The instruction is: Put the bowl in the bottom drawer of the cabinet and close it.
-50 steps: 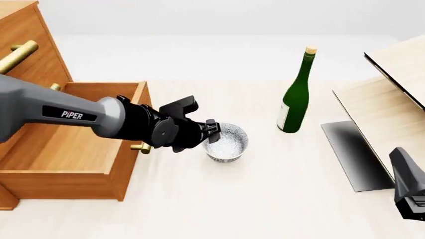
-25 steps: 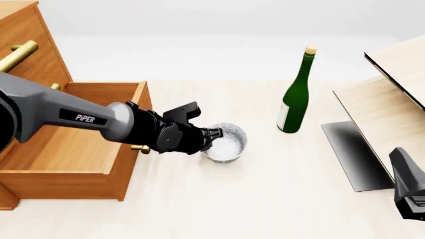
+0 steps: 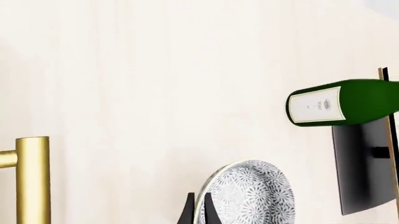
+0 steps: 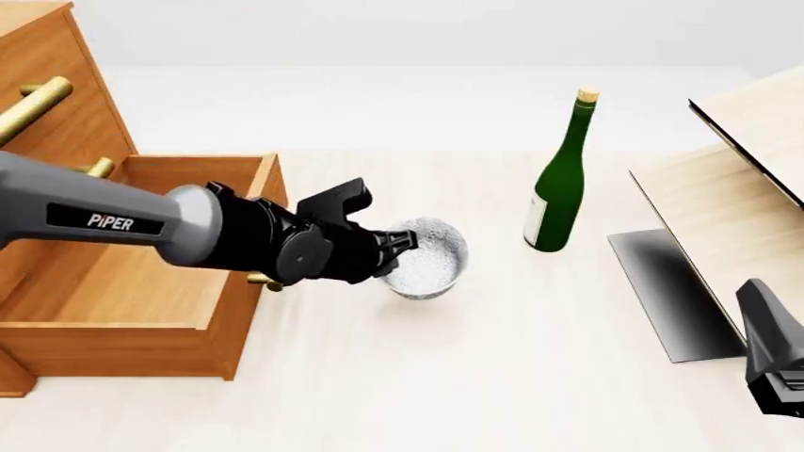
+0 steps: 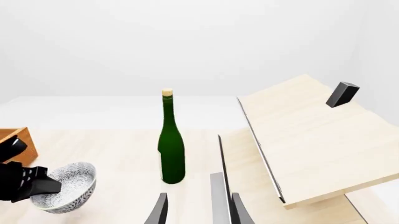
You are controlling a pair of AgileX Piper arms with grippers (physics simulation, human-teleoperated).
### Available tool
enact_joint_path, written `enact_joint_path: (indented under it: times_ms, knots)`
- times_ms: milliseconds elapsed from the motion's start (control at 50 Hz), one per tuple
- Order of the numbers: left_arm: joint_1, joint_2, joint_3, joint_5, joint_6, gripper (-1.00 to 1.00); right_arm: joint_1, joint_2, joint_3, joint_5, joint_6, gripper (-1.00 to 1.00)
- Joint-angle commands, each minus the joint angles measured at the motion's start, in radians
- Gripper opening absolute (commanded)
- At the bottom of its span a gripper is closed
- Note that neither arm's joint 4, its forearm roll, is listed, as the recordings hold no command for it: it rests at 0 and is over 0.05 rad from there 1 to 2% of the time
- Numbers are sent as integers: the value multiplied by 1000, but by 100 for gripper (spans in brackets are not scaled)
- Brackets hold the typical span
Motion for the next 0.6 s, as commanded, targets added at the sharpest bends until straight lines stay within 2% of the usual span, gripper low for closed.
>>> enact_joint_path:
  times_ms: [20, 300, 600]
  knots:
    - [40, -86, 43, 20, -10, -100, 0, 0, 0, 0, 0, 100]
    - [53, -187, 62, 69, 0, -100, 0, 0, 0, 0, 0, 100]
    - [80, -323, 66, 166, 65, -100, 0, 0, 0, 0, 0, 100]
